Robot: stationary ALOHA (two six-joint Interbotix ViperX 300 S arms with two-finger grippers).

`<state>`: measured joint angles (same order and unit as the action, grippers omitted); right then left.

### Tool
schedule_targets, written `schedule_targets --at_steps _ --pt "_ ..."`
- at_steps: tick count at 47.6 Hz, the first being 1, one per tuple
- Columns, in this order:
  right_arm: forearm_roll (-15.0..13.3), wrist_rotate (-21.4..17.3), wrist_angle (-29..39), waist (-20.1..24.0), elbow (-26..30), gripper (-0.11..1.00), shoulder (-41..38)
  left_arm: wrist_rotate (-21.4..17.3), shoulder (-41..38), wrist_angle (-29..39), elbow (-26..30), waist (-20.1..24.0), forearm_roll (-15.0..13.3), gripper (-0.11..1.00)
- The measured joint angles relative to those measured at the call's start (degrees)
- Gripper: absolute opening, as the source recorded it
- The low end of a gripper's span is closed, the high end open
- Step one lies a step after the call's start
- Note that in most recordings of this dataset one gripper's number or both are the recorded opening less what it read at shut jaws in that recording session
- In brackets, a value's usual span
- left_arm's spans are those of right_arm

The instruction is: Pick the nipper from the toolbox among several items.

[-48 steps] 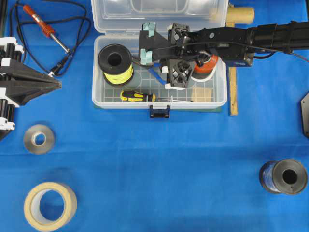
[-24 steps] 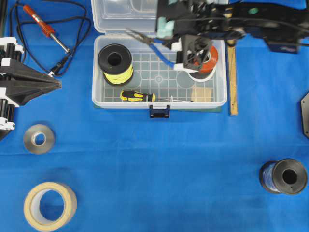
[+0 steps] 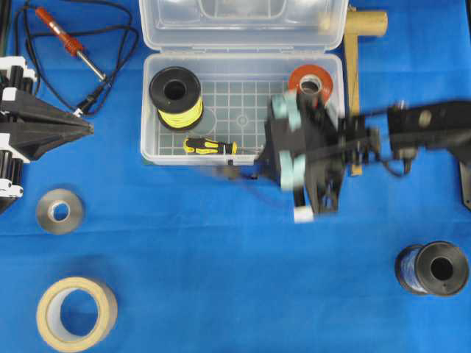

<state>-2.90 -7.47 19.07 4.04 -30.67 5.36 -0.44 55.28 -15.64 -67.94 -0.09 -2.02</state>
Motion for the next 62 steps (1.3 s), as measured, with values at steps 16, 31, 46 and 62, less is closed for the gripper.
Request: schedule_targets --at_steps 16,31,46,62 --pt "0.0 -8.35 -6.77 4.66 -1.32 0.13 -12.48 0.0 0.0 0.0 -0.62 0.0 0.0 0.0" --pt "0.62 -13.36 -9.93 5.45 -1.14 0.14 -18.28 0.88 -0.09 0.62 -1.23 0.09 0.0 0.0" --pt "-0.44 -13.01 -4.92 4.92 -0.62 0.81 -15.91 1.32 -0.09 0.62 -1.23 0.0 -0.09 0.0" --pt "-6.86 -13.01 1.85 3.96 -3.34 0.8 2.11 1.32 0.62 0.62 -1.23 0.09 -0.09 0.0"
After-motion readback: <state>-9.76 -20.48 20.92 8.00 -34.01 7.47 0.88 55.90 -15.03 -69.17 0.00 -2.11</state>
